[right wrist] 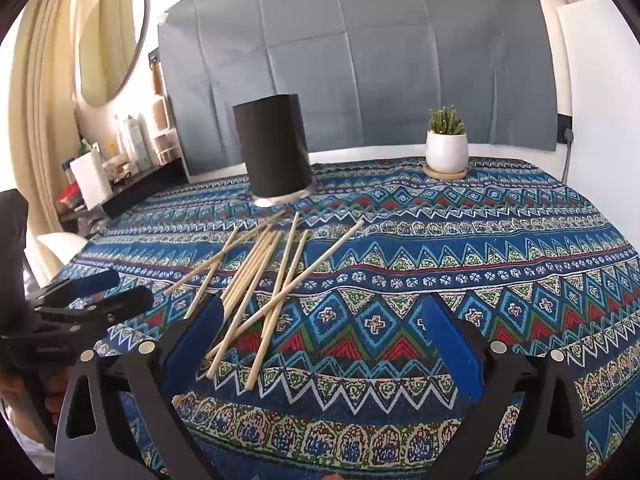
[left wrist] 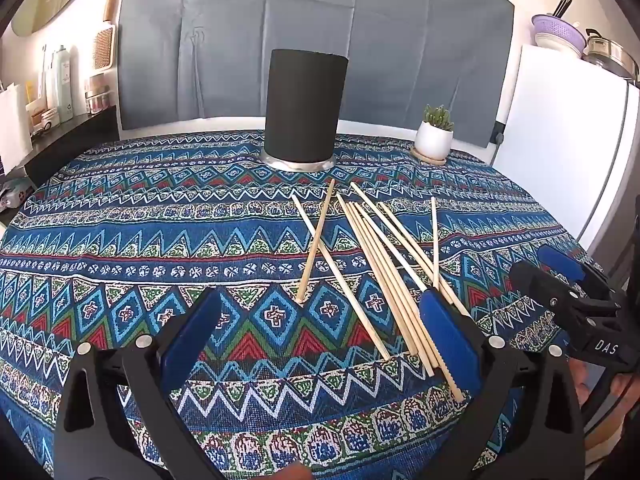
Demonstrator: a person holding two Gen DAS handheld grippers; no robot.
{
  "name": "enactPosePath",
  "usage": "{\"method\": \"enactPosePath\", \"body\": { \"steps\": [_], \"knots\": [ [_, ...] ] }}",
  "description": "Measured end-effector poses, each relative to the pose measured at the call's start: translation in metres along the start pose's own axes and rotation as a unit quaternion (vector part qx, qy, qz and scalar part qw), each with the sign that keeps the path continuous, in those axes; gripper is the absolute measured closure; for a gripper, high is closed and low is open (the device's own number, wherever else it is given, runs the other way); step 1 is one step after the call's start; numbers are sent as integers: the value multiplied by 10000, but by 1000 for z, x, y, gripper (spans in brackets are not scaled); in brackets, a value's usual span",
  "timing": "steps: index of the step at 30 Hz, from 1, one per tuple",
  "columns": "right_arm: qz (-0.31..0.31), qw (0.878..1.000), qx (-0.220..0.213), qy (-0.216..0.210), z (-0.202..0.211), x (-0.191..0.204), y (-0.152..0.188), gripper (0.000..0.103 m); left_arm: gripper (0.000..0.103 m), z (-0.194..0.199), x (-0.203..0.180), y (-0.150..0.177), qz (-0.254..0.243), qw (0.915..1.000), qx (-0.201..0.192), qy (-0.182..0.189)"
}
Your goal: Organize utensils
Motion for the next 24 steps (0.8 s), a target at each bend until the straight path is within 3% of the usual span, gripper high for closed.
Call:
{"method": "enactPosePath", "body": {
  "steps": [24],
  "knots": [
    [41, 10000, -9, 13, 0, 3, 0, 8, 6, -5, -2, 5, 12, 9999, 127, 102]
  ]
}}
Point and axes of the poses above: each gripper's, at about its wrist camera, not at the fingertips, and z roughly against the way its jaws point, x to its left, y to its underside, the point moved 8 cm from there along -z, roughly the way its jaws point, and after that the axes turned 4 degrees about z, right-handed, at the moved point
